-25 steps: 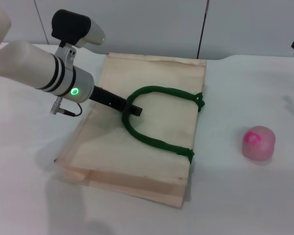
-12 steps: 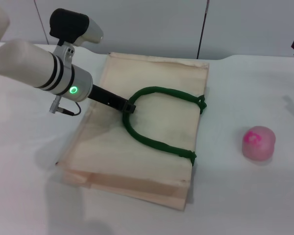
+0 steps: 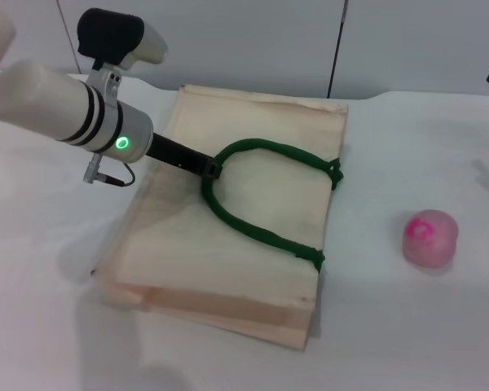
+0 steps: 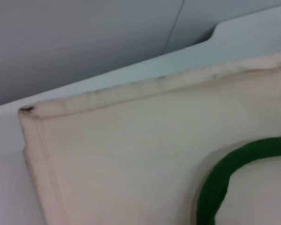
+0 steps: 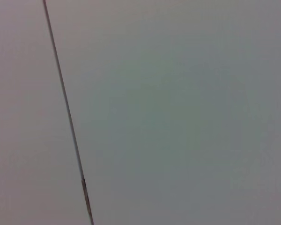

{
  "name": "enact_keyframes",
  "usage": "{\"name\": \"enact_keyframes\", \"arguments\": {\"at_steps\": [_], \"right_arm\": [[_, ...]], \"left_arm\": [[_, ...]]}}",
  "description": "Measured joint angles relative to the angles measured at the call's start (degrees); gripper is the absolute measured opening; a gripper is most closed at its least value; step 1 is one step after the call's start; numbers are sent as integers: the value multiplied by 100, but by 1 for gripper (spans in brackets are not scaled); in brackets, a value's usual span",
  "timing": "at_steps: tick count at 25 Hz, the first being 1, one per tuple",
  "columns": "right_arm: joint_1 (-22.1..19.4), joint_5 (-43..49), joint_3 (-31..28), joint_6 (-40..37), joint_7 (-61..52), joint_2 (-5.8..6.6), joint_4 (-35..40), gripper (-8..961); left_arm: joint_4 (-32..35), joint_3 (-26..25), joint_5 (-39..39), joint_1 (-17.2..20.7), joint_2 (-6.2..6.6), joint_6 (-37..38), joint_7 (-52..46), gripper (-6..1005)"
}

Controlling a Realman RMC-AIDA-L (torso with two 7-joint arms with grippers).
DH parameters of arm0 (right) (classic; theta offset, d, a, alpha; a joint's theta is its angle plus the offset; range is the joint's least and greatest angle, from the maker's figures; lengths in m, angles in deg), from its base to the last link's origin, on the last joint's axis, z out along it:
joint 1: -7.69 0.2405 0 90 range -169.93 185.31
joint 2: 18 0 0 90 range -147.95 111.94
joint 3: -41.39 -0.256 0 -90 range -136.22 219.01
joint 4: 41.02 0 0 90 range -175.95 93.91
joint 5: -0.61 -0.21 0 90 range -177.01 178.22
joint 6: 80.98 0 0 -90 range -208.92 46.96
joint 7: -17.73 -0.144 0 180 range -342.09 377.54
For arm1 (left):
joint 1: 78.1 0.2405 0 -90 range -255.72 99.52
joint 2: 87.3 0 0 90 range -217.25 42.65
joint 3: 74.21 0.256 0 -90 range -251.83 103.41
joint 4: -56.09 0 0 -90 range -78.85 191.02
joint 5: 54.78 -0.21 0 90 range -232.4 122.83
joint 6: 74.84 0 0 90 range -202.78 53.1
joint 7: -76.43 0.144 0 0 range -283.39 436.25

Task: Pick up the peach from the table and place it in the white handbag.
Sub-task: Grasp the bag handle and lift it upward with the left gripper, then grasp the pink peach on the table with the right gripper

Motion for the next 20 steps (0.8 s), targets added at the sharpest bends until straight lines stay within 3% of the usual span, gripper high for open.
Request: {"name": "enact_keyframes", "arguments": {"at_steps": [9, 14, 20], "right_arm": [[-63, 162, 81, 25, -271, 32, 38, 861], [-60, 764, 101, 208, -856, 124, 275, 859], [-63, 1801, 105, 1099, -1576, 350, 616, 858]], "left_arm": [[-142, 0, 524, -60, -1, 391, 264, 122], [-805, -1, 1378, -48, -29, 1631, 804, 121], [-1510, -1, 2492, 242, -8, 2953, 1209, 119]]}}
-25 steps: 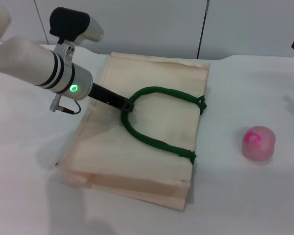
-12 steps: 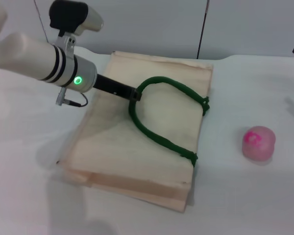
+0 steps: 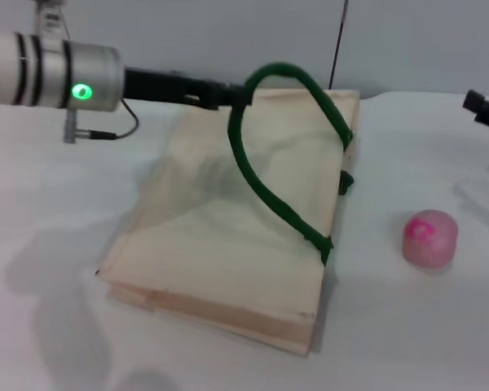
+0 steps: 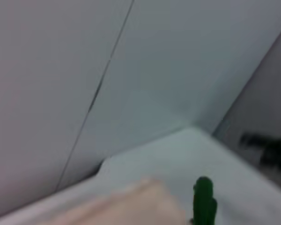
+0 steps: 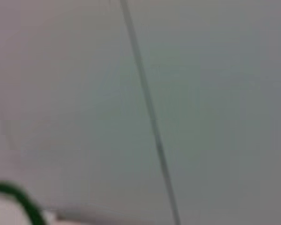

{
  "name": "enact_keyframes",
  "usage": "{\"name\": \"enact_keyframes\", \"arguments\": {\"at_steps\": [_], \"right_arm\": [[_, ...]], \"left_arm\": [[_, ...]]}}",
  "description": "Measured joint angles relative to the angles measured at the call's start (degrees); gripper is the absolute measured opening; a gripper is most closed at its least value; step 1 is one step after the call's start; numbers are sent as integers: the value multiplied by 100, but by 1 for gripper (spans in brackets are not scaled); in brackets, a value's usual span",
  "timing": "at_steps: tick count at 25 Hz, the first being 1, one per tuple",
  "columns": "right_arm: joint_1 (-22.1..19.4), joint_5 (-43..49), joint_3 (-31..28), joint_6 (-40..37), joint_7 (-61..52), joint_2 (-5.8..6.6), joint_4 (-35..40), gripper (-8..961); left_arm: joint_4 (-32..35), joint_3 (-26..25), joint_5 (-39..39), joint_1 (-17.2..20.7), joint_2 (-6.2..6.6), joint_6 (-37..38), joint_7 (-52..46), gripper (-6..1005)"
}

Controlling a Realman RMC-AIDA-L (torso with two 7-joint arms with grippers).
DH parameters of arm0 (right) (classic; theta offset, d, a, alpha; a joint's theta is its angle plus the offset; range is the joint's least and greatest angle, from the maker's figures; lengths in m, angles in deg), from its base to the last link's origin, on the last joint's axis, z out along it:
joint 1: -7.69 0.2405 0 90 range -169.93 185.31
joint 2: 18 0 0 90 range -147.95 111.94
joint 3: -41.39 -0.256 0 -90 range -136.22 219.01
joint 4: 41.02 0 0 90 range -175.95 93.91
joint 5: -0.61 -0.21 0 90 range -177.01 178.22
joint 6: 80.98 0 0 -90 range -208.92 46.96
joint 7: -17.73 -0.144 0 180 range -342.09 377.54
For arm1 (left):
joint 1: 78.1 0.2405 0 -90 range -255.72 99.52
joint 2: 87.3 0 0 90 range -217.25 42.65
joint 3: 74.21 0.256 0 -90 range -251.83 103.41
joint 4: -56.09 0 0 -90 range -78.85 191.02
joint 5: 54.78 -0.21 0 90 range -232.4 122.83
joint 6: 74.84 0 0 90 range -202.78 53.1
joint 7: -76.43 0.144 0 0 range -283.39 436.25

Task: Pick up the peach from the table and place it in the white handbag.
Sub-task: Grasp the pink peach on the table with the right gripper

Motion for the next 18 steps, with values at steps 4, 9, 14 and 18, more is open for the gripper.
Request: {"name": "enact_keyframes", "arguments": {"at_steps": [4, 9, 14, 18], "right_arm": [[5, 946, 0, 370, -473, 61, 338, 856], [78, 2072, 0, 733, -800, 5, 727, 855], [248, 3144, 0, 999, -1164, -173, 1038, 854], [269, 3513, 5, 1002, -1336, -301, 1272, 853]], "left_arm": [[-563, 0, 663, 224, 8, 890, 117, 119], [-792, 4, 1026, 374, 33, 1251, 118, 119], [-890, 10, 1326, 523, 100, 1522, 73, 119], [-903, 10, 1466, 578, 142, 1603, 47, 118]]}}
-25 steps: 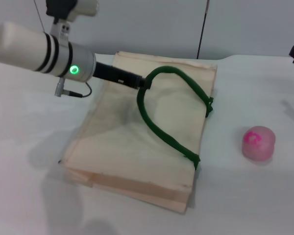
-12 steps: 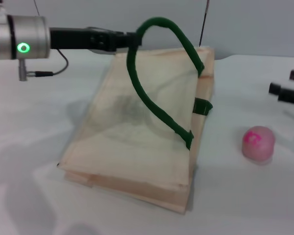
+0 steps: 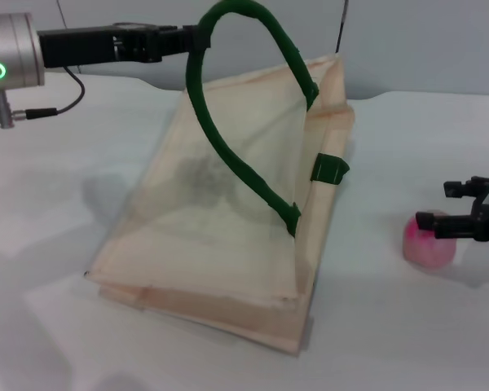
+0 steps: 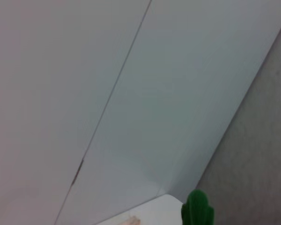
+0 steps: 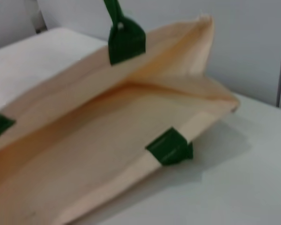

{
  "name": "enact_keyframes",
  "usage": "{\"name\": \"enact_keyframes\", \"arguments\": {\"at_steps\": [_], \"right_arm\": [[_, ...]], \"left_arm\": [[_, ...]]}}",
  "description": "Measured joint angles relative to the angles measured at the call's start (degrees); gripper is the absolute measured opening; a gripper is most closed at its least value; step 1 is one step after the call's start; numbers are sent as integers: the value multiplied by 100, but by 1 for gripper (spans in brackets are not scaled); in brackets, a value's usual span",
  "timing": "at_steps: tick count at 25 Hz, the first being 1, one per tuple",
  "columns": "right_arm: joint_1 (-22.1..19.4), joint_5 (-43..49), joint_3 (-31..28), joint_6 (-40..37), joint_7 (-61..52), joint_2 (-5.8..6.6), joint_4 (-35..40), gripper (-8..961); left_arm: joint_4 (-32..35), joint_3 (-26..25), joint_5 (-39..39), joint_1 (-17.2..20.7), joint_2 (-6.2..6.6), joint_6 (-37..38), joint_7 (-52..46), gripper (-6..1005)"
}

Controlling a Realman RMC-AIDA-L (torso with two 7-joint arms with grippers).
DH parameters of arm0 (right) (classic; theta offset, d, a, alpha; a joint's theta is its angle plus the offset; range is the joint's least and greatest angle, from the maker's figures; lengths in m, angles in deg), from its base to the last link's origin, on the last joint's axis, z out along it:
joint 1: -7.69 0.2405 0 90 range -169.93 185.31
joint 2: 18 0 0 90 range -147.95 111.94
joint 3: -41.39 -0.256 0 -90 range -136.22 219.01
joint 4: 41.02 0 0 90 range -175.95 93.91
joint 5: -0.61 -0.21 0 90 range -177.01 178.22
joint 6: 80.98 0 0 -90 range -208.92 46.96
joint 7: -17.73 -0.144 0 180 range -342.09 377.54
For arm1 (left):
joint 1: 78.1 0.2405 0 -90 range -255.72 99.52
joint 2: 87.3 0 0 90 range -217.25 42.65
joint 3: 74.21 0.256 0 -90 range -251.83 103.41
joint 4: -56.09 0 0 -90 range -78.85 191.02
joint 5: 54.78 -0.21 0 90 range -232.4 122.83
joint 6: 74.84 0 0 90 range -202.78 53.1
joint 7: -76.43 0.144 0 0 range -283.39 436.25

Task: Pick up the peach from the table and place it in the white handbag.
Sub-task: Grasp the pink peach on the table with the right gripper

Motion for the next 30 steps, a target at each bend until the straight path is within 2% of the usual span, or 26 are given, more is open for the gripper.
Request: {"name": "enact_keyframes", "arguments": {"at_steps": [1, 16, 24, 30], "right_arm": [[23, 161, 9, 1, -64, -39, 75, 852], [156, 742, 241, -17, -404, -52, 54, 848], [164, 765, 306, -36, -407, -60, 54, 846], [207, 812, 311, -24, -410, -58, 54, 783]], "left_arm": [[-2, 0, 13, 8, 6, 2, -6, 118], [-16, -1, 204, 75, 95, 18, -145, 118], [0, -1, 225, 77, 99, 19, -154, 118], [-8, -1, 240, 78, 102, 19, -218, 118]]}}
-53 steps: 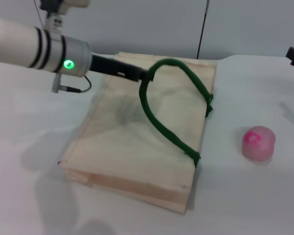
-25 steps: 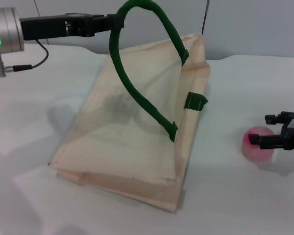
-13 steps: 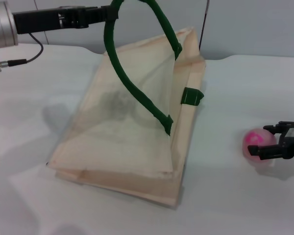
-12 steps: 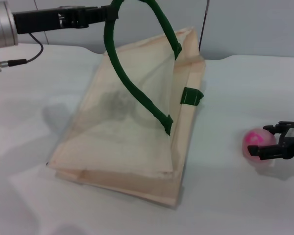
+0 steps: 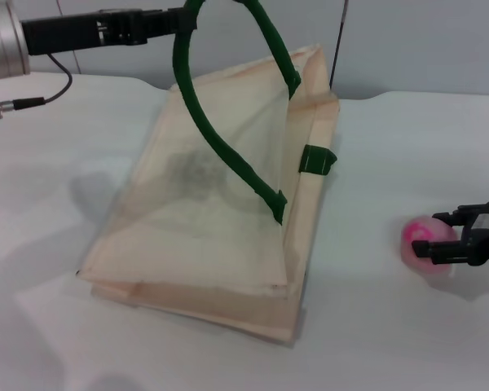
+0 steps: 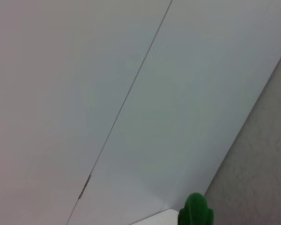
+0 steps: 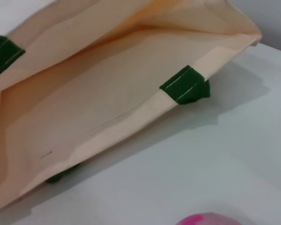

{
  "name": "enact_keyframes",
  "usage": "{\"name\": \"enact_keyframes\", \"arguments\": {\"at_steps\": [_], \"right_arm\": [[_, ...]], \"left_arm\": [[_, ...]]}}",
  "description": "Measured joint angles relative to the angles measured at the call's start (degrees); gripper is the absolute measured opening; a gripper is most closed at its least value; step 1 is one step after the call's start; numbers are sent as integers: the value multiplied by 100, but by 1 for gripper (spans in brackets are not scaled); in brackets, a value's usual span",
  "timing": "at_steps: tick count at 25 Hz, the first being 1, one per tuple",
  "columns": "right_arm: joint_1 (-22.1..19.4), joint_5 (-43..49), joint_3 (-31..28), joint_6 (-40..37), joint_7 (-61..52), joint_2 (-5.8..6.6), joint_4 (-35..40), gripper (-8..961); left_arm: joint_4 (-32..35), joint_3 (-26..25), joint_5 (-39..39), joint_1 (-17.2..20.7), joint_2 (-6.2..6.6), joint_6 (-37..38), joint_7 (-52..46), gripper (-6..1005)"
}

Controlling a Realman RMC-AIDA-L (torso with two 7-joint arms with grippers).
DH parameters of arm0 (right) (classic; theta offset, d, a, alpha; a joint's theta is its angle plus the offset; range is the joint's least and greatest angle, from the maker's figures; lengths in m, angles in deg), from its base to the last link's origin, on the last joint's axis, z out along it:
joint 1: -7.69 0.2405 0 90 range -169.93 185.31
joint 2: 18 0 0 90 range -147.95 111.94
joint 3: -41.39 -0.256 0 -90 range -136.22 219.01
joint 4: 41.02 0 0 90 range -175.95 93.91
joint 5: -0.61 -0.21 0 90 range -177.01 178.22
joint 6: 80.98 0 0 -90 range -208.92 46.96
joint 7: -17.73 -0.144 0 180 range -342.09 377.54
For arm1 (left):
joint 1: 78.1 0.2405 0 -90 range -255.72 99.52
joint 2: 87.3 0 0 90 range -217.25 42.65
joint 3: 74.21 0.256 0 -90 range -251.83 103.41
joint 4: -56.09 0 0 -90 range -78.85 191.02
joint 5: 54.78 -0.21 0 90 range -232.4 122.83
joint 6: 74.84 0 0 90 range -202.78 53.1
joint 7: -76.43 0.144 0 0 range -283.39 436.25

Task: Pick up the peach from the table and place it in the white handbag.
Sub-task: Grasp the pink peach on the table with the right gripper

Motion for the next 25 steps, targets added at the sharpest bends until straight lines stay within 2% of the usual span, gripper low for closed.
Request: {"name": "enact_keyframes", "arguments": {"at_steps": [25], "right_arm": [[6, -165, 94, 48, 56, 0, 57, 545]], "left_arm": [[6, 0, 0, 19, 12, 0, -1, 117]]}}
